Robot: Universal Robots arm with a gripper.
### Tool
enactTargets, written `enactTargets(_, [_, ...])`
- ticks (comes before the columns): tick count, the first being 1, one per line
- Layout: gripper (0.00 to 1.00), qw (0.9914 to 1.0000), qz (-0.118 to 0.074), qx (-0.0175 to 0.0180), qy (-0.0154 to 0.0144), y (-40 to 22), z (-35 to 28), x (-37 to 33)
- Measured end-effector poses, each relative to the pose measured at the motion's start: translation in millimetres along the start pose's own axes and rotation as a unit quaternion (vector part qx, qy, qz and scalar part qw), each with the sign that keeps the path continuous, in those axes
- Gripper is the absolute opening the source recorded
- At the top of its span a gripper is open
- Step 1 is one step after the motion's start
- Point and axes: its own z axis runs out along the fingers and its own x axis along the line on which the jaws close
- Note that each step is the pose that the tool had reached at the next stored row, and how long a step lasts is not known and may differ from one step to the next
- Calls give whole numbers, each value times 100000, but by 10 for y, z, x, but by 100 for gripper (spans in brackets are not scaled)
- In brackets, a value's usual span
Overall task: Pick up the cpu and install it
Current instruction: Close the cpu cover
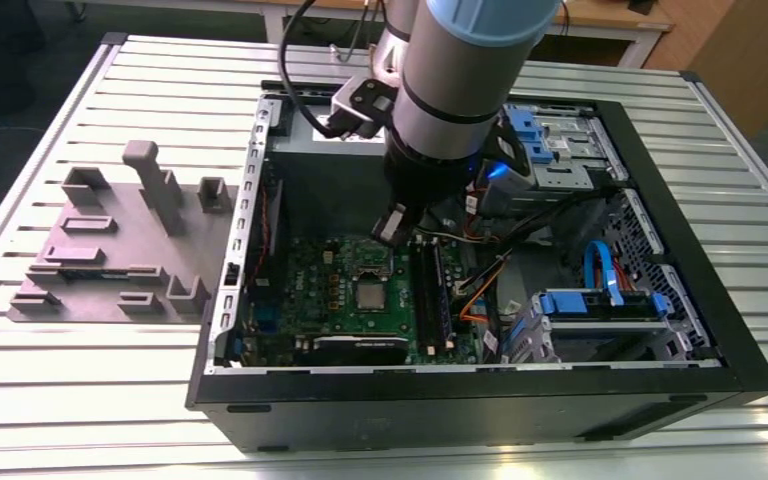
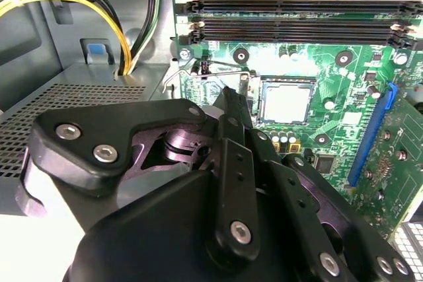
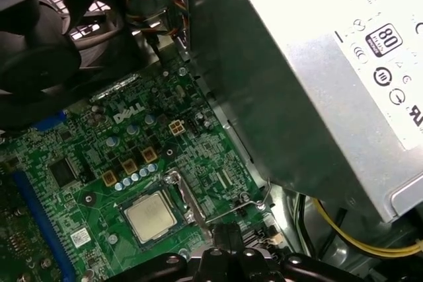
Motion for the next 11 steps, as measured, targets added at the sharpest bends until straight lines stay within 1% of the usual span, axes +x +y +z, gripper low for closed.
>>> enactTargets(11, [10,100000,-1,9,16,-23,-6,39])
